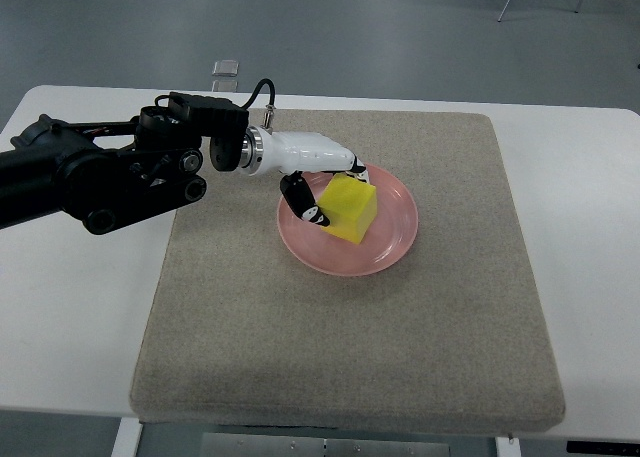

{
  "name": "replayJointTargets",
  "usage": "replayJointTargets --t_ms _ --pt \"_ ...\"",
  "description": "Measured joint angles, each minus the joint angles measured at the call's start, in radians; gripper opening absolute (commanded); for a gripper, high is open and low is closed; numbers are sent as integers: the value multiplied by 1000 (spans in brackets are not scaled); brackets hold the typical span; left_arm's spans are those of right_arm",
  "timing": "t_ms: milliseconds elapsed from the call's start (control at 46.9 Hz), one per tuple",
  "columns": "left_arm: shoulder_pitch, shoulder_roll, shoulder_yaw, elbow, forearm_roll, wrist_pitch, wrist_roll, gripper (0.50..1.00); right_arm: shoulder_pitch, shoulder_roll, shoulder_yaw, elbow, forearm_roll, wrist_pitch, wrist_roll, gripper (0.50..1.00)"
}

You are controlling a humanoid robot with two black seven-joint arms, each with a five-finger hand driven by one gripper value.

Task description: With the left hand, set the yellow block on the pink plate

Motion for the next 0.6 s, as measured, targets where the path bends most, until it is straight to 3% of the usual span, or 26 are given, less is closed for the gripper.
replayJointTargets --t_ms 43,128,363,598 --pt "2 -1 0 2 0 0 0 958 0 0 0 0 0 0 0 924" --pt "3 -6 0 8 0 0 0 992 0 0 0 0 0 0 0 924" --pt "-5 3 -8 -9 -23 -1 -1 994 0 0 0 0 0 0 0 924" --pt "-27 98 -51 -23 -175 -1 -2 994 0 0 0 0 0 0 0 924"
